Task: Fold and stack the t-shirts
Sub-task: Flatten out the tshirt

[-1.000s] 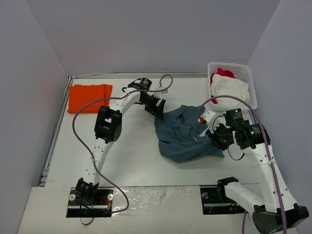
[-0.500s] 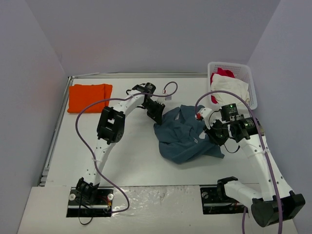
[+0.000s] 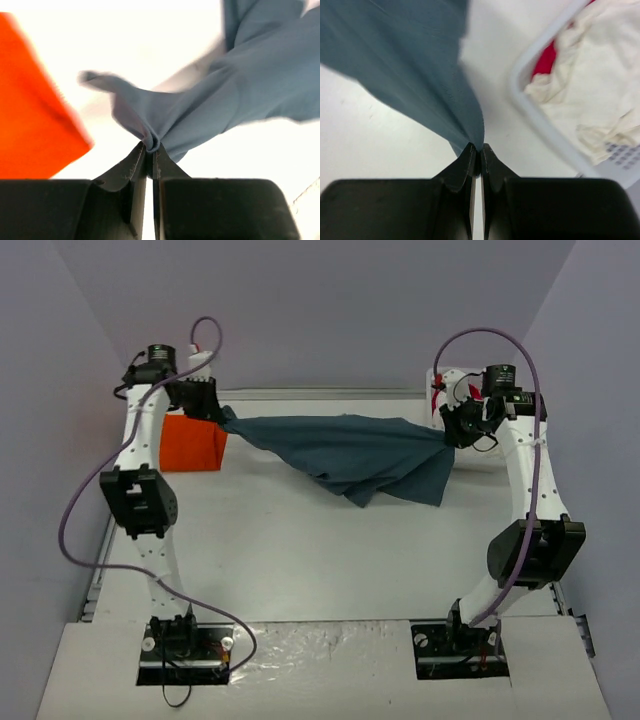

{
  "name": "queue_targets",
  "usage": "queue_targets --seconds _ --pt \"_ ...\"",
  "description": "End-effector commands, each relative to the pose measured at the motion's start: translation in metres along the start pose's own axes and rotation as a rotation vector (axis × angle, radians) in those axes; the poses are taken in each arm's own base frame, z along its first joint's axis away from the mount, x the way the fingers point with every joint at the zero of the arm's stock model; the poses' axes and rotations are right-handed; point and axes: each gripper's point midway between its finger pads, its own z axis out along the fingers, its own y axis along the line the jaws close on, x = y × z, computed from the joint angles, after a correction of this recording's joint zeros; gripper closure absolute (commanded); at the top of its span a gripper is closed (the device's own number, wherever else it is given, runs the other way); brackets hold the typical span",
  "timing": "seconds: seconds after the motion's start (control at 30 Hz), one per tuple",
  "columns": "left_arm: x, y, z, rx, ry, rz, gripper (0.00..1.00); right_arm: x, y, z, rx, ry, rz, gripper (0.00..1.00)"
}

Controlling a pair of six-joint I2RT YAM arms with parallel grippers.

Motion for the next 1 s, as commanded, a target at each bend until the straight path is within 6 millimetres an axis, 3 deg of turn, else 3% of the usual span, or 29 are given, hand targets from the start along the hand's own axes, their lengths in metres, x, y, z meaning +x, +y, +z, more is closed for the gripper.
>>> queue_targets --seconds 0.0,0.07,0.1,0.2,0.23,0.3,0.33,0.4,0.47,0.5,0.53,0.57,0.63,0.73,0.83,0.93,0.97 --pt "-0.021 -0.030 -0.099 -0.053 -0.127 0.026 0.98 -0.035 -0.038 -0.020 0.035 -0.114 0.035 1.00" --pt "-0.016 -0.035 -0.120 -0.053 -0.139 0.051 0.98 -0.046 -0.038 -0.034 0.017 -0.167 0.024 1.00" --pt "-0.015 -0.044 -0.140 -0.071 -0.165 0.072 0.98 -0.046 -0.037 -0.041 0.012 -0.177 0.026 1.00" --pt "0.021 -0.058 -0.149 -0.068 -0.117 0.090 0.97 -0.042 -0.011 -0.070 -0.008 -0.231 -0.045 1.00" --pt "0.030 -0.064 -0.150 -0.058 -0.106 0.111 0.98 -0.025 0.002 -0.061 -0.052 -0.197 -0.040 1.00" --pt "0.048 -0.083 -0.157 -0.030 -0.105 0.137 0.98 -0.006 0.023 -0.069 -0.075 -0.182 -0.106 1.00" --pt "0.070 -0.085 -0.148 0.010 -0.059 0.133 0.98 0.018 0.036 -0.058 -0.116 -0.129 -0.097 1.00" --pt "0.094 -0.112 -0.150 0.103 -0.039 0.160 0.98 0.043 0.057 -0.062 -0.160 -0.078 -0.150 1.00" --pt "0.133 -0.133 -0.147 0.200 0.041 0.181 0.98 0.080 0.080 -0.059 -0.246 0.021 -0.187 1.00" --pt "0.144 -0.142 -0.145 0.265 0.054 0.265 0.80 0.088 0.086 -0.062 -0.253 0.037 -0.198 0.92" --pt "0.165 -0.157 -0.140 0.346 0.115 0.296 0.54 0.095 0.089 -0.063 -0.261 0.059 -0.204 0.77" --pt "0.185 -0.175 -0.145 0.421 0.185 0.292 0.34 0.107 0.093 -0.064 -0.264 0.097 -0.220 0.49" --pt "0.206 -0.191 -0.136 0.498 0.241 0.334 0.22 0.112 0.090 -0.066 -0.243 0.113 -0.222 0.33" --pt "0.213 -0.208 -0.135 0.553 0.234 0.389 0.11 0.105 0.087 -0.067 -0.232 0.100 -0.220 0.25" --pt "0.200 -0.209 -0.131 0.556 0.211 0.371 0.10 0.089 0.081 -0.065 -0.246 0.068 -0.202 0.25" --pt "0.176 -0.195 -0.113 0.499 0.181 0.303 0.10 0.075 0.077 -0.055 -0.287 0.043 -0.148 0.27" --pt "0.161 -0.180 -0.097 0.448 0.146 0.326 0.10 0.074 0.076 -0.046 -0.315 0.050 -0.125 0.28"
